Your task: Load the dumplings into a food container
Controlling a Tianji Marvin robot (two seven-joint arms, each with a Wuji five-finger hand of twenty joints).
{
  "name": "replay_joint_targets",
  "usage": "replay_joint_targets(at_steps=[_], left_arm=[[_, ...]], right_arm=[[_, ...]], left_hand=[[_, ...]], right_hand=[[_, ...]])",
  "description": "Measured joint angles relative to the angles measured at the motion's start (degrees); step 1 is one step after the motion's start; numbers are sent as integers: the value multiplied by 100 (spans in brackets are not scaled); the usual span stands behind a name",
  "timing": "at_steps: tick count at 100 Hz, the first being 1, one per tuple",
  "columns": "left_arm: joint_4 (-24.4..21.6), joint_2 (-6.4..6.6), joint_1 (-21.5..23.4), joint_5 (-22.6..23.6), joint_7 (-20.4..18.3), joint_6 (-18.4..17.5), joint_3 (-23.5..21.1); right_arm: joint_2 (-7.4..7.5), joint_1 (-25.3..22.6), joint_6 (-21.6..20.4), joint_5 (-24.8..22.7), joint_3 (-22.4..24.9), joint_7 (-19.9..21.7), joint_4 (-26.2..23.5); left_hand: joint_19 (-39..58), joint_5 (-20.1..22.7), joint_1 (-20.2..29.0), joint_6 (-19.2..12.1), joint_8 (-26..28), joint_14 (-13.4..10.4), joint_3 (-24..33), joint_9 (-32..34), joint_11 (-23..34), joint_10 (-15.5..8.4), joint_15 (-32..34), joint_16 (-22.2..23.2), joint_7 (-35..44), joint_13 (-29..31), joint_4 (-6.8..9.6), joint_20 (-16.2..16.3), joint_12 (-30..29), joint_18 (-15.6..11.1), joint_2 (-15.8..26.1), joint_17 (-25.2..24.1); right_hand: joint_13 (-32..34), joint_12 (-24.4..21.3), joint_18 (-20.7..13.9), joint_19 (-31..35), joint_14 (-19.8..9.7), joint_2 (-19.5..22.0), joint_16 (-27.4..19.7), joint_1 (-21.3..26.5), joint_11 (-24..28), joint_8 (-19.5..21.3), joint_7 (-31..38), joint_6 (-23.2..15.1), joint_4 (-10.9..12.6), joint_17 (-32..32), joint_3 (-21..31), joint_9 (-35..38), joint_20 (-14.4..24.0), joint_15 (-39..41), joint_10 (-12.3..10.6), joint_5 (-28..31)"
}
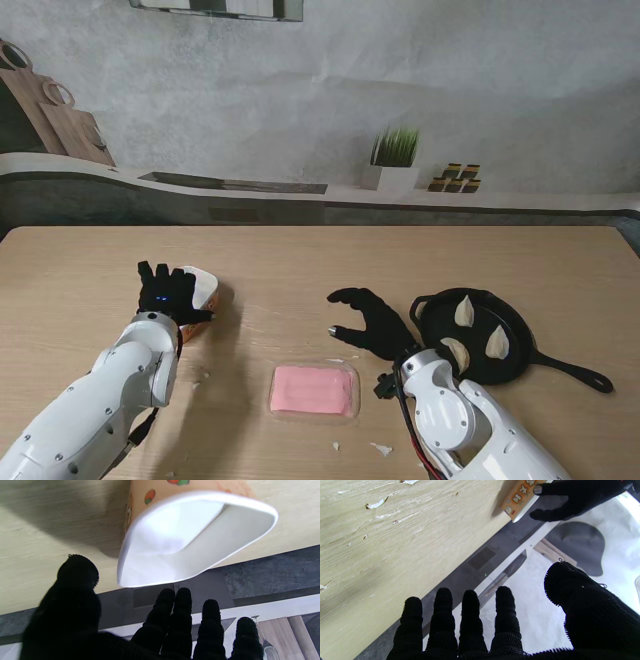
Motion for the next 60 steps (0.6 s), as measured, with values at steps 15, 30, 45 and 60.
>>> replay_joint_targets(at_steps=[15,30,45,60], left_arm=[[177,24,-298,371,-730,57,334],[564,51,-641,268,-660,-1,673],[967,71,-912,-27,35,-164,1015],[1246,47,-1097,-329,579,-551,1264]], right_arm=[[0,-17,3,-6,9,-49,-11],[-1,-17,0,-33,13,-54,-11],[-8,-20,-79,-120,93,-128,8],[-13,-24,-95,-109,153,-192,12]], left_hand=[[20,475,1,-27,117,79,502,680,174,66,289,67,299,313,0,571,326,0,-251,-1],[20,951,198,-443,244,126,1697,1525,582,-103,591,68,699,708,0,701,615,13,-582,137],[20,1967,1339,-1296,397,122,2219,3435,618,-606,1300,306,2334,1538,-247,701,2066,140,-1234,358],[20,2490,1545,-1731,287,69,2345,4164,225,-745,1652,381,3160,2038,-299,697,2478,151,-1346,522]], right_hand=[[0,1,0,0,0,0,0,0,3,0,2,0,0,1,0,0,3,38,0,1],[0,2,0,0,0,0,0,5,9,0,54,0,0,1,95,4,12,40,0,10],[0,3,0,0,0,0,0,6,50,0,57,0,0,1,237,8,22,41,0,14],[0,3,0,-1,0,0,0,6,51,0,58,0,0,1,237,8,53,41,0,15]])
